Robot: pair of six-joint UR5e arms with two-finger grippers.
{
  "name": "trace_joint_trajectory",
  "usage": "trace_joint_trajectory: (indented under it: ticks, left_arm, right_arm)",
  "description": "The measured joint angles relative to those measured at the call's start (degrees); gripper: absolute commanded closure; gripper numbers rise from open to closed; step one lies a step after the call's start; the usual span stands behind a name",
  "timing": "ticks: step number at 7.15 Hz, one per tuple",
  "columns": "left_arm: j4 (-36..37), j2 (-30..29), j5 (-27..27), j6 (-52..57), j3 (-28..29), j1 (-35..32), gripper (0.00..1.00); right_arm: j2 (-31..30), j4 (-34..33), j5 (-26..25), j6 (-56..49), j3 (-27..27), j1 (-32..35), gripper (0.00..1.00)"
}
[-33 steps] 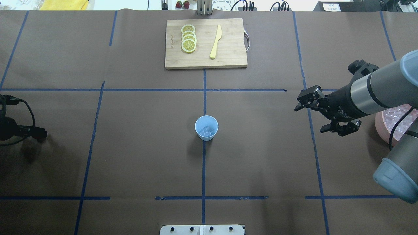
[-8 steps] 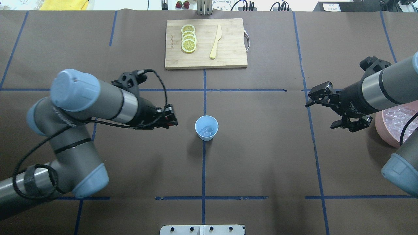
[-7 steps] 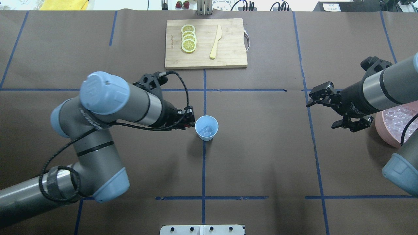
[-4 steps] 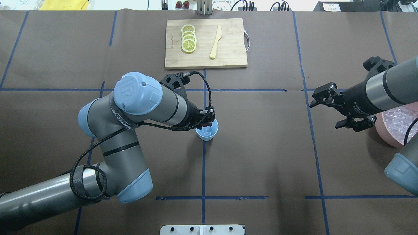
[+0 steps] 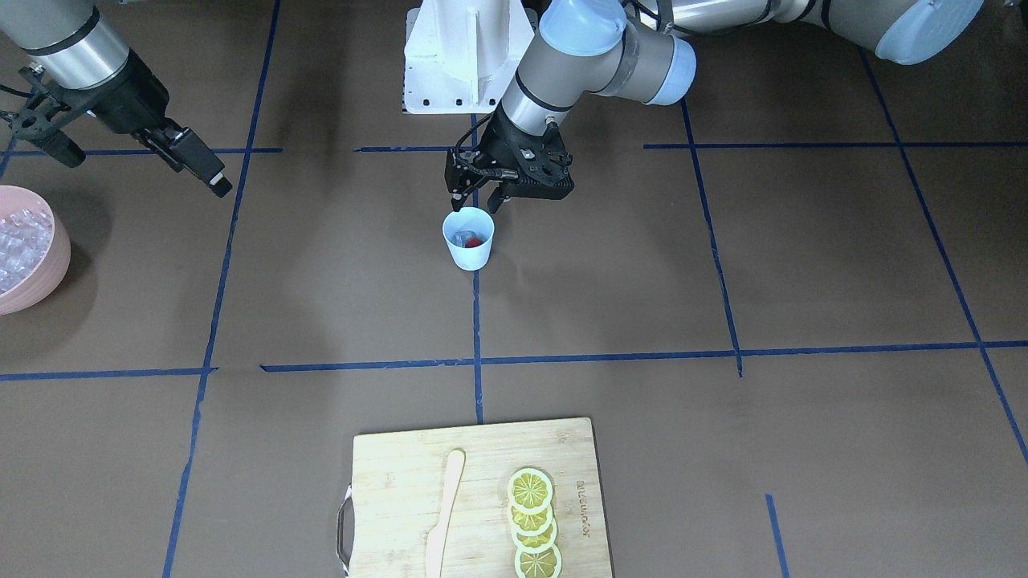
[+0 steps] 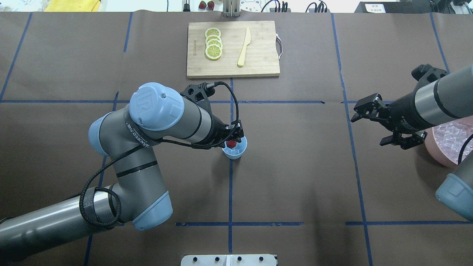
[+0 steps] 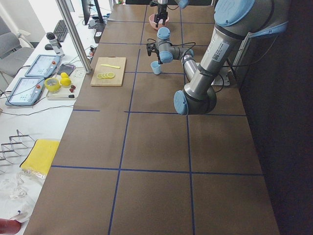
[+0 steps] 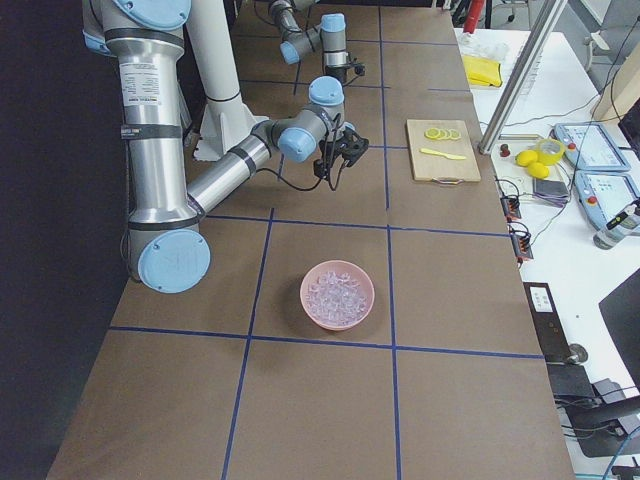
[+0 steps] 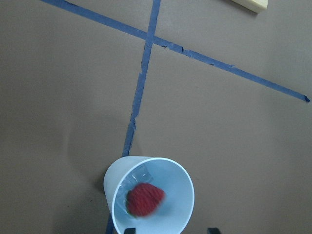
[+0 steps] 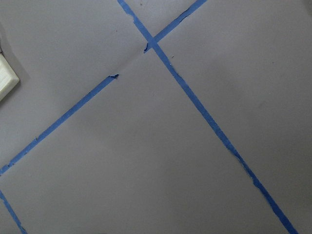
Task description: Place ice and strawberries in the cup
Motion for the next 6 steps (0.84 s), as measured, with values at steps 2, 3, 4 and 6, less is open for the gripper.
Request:
trace_joint_trajectory:
  ticks: [2, 3, 4, 6]
  left_arm:
    - [0.1, 1.5, -0.2, 0.4, -1.5, -0.8, 0.31]
    - [0.3, 5.4, -0.6, 2.1, -4.8, -2.2, 0.31]
    - [0.5, 11.1, -1.6, 6.4, -9.0, -4.0, 0.31]
    - [1.0, 24.8, -6.3, 19.2, -16.6, -10.2, 0.29]
  right_arm:
    - [-0.9, -0.1, 1.1, -2.5, -0.1, 1.3, 0.0]
    - [-2.9, -0.2, 3.6, -8.0, -0.3, 4.2, 0.0]
    - [-5.2, -0.4, 6.7, -15.5, -1.0, 8.6, 0.0]
    - [-9.7, -0.7, 12.3, -33.5, -5.0, 19.1, 0.0]
